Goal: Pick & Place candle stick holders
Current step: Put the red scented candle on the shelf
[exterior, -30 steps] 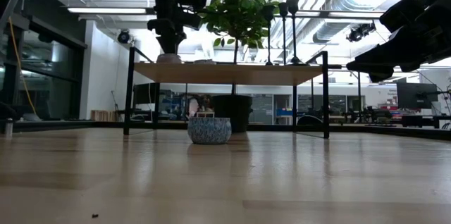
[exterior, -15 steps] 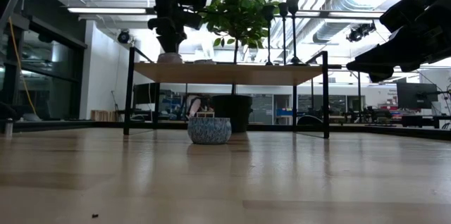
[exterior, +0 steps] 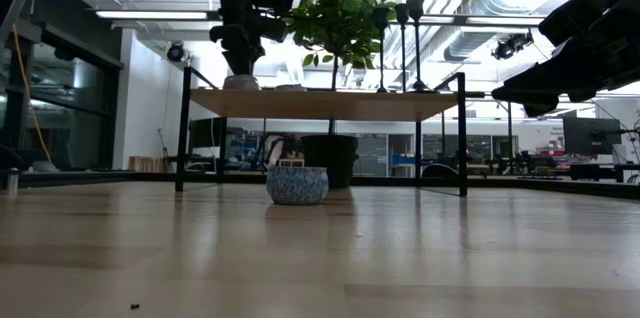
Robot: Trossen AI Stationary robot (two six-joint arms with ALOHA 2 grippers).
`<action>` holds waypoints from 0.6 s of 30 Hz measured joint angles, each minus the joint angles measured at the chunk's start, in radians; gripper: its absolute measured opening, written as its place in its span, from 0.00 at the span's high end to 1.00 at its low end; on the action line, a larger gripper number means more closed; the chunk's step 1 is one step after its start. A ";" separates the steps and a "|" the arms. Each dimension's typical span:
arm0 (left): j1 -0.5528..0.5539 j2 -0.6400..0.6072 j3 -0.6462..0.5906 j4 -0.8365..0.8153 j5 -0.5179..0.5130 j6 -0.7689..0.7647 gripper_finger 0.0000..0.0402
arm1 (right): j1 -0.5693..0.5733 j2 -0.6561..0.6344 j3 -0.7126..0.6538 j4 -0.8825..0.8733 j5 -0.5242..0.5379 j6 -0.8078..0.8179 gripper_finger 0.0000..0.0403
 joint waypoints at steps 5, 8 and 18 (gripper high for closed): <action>0.000 0.000 0.000 0.001 0.000 0.000 1.00 | 0.000 0.000 0.000 0.000 0.000 -0.001 0.65; 0.000 0.000 0.000 0.002 0.000 0.000 1.00 | 0.000 0.000 0.000 0.000 0.000 0.000 0.65; 0.000 0.000 0.000 0.006 0.000 0.000 1.00 | 0.000 0.000 0.000 0.000 0.000 -0.001 0.65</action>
